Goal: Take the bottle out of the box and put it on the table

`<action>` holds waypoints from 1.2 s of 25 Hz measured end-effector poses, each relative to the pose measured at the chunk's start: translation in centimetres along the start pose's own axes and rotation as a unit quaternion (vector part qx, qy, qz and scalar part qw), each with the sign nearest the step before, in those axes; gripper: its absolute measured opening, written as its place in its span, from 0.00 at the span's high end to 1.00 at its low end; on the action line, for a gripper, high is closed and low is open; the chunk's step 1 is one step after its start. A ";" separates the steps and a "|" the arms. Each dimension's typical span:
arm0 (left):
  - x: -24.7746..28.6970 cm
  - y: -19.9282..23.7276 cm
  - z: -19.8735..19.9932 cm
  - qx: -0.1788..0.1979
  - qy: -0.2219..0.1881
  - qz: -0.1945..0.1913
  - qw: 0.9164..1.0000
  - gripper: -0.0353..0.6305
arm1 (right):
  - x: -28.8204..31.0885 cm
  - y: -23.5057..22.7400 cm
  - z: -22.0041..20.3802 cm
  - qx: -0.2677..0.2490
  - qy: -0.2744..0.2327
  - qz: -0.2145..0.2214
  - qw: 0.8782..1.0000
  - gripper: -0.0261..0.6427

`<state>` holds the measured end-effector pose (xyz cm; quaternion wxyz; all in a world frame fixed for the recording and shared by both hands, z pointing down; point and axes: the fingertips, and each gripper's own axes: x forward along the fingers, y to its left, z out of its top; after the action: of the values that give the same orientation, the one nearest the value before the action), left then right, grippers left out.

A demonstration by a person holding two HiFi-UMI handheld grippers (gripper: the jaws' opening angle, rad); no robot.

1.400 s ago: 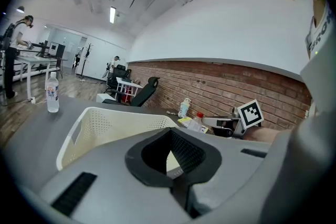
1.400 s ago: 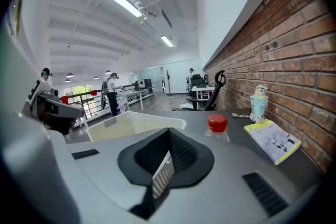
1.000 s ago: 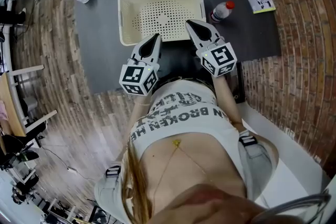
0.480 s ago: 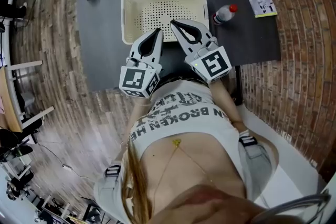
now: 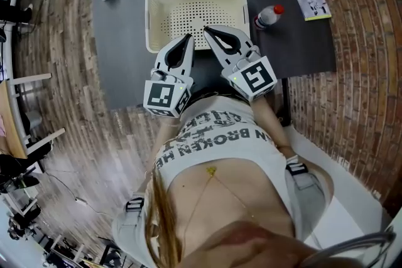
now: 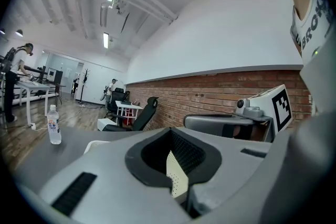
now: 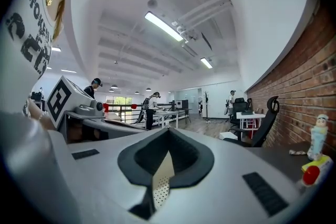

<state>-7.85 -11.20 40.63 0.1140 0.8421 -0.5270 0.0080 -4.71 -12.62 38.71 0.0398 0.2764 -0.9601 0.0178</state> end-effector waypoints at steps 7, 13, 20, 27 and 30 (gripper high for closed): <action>-0.1 0.0 -0.3 0.001 0.005 0.000 1.000 0.94 | -0.1 0.3 -0.4 0.001 0.004 0.003 1.000 0.95; -0.2 0.0 -0.5 0.002 0.010 0.000 1.000 0.94 | 0.0 0.7 -0.3 -0.003 0.001 0.011 1.000 0.95; 0.0 -0.1 -0.8 0.000 0.013 -0.002 1.000 0.94 | 0.1 0.7 -0.9 0.000 0.011 0.012 1.000 0.95; 0.2 -0.1 -1.1 -0.001 0.018 -0.002 1.000 0.94 | 0.0 0.6 -1.6 0.002 0.030 0.014 0.999 0.95; 0.2 -0.1 -1.2 -0.002 0.018 -0.002 1.000 0.94 | -0.1 0.7 -1.7 0.002 0.028 0.016 0.999 0.95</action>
<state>-7.58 -11.10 41.80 0.1248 0.8426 -0.5233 0.0221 -4.91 -11.93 40.36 0.0655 0.2606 -0.9628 0.0282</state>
